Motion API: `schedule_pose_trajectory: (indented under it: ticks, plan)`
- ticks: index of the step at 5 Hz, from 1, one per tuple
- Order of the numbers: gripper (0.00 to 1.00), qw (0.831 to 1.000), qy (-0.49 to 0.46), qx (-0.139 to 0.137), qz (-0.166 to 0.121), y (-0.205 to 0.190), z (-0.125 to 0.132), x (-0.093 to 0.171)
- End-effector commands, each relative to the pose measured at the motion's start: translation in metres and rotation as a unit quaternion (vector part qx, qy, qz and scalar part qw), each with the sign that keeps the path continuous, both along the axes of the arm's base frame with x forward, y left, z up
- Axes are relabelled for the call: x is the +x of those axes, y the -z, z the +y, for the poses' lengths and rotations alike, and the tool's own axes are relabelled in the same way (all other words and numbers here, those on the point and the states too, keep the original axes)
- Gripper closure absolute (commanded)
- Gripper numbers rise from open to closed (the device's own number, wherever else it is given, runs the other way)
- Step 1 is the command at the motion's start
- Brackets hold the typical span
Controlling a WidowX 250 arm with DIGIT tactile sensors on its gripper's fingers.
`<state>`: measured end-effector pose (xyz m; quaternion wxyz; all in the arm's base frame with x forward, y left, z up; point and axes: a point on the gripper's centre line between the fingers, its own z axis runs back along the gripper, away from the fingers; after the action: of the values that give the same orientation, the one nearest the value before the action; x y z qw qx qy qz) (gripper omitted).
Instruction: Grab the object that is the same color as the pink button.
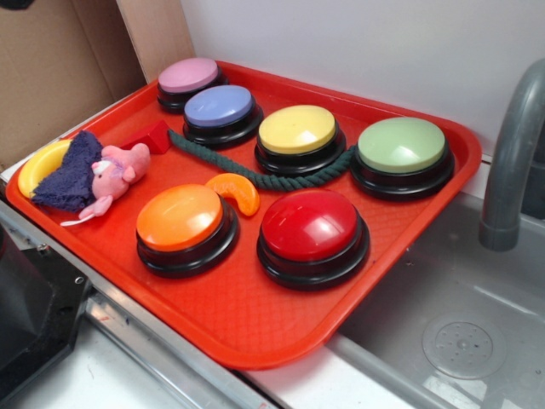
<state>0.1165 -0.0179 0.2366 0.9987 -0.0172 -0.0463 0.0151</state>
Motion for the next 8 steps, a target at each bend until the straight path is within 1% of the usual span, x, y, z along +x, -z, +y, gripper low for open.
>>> schedule_pose_trajectory:
  ticks: [1,3,4,5,6,7,8]
  plan:
    - [0.00,1.000,0.000,0.000,0.000,0.000,0.000,0.000]
    - [0.00,0.994,-0.100,-0.011,-0.030,0.035,0.030,0.021]
    - [0.00,0.988,-0.149,-0.011,-0.025,0.058,0.065,0.031]
    - [0.00,0.980,-0.198,-0.005,-0.029,0.086,0.086,0.040]
    - [0.00,0.971,-0.234,-0.016,-0.048,0.121,0.091,0.050]
    - [0.00,0.971,-0.230,-0.009,-0.060,0.157,0.099,0.061]
    - [0.00,0.972,-0.228,-0.008,-0.047,0.184,0.101,0.065]
